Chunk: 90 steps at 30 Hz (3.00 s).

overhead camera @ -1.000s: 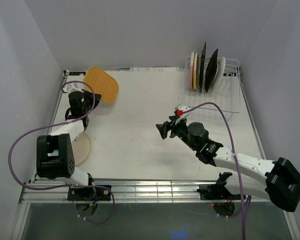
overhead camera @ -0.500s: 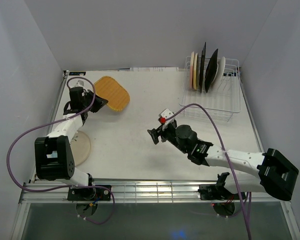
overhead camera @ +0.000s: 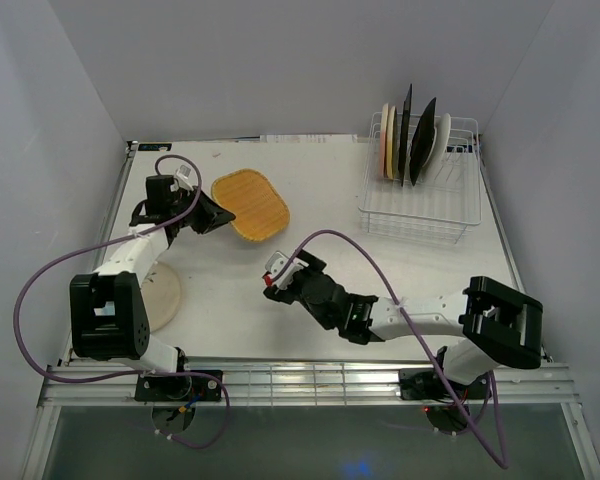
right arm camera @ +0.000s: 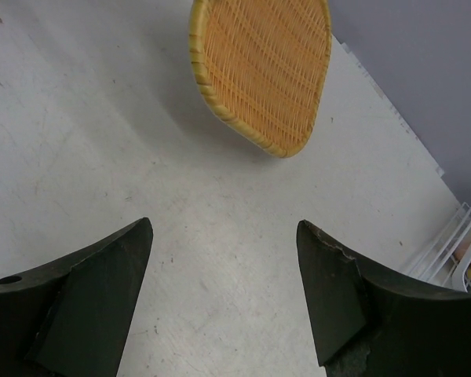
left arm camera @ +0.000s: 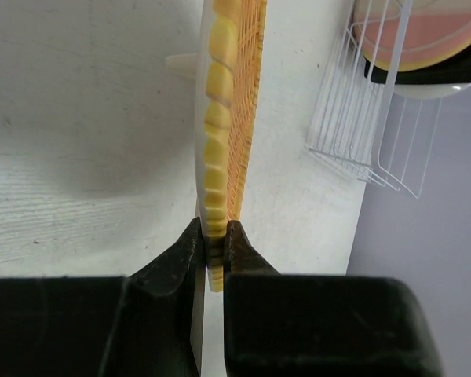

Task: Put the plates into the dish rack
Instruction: Pick up the plate from the dish rack.

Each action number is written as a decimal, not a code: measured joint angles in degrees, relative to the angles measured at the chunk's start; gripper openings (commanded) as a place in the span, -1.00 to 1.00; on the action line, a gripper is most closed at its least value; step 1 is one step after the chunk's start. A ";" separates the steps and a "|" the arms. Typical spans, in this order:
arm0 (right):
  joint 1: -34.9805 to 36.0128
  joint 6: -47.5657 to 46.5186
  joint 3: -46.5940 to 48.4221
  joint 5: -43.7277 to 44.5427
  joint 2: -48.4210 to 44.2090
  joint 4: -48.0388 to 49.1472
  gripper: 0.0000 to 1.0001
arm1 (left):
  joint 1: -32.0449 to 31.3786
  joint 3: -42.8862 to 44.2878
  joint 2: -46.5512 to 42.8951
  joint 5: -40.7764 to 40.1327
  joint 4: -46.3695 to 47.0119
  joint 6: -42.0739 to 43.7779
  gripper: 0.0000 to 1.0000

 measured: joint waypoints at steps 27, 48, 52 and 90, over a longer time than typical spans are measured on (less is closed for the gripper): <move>4.76 -26.73 12.46 12.00 22.82 11.65 0.46 | -2.73 9.01 2.93 14.01 -19.93 9.09 -1.00; 4.81 -32.04 13.20 16.57 25.79 17.44 -0.85 | -6.12 10.54 5.66 17.42 -24.70 12.81 -1.00; 4.81 -32.22 13.20 16.85 25.79 17.46 -0.84 | -6.12 10.80 6.23 18.25 -24.52 13.07 -0.67; 4.63 -29.55 8.74 17.14 16.17 14.82 -0.85 | -6.14 11.13 1.86 14.93 -17.84 13.81 0.94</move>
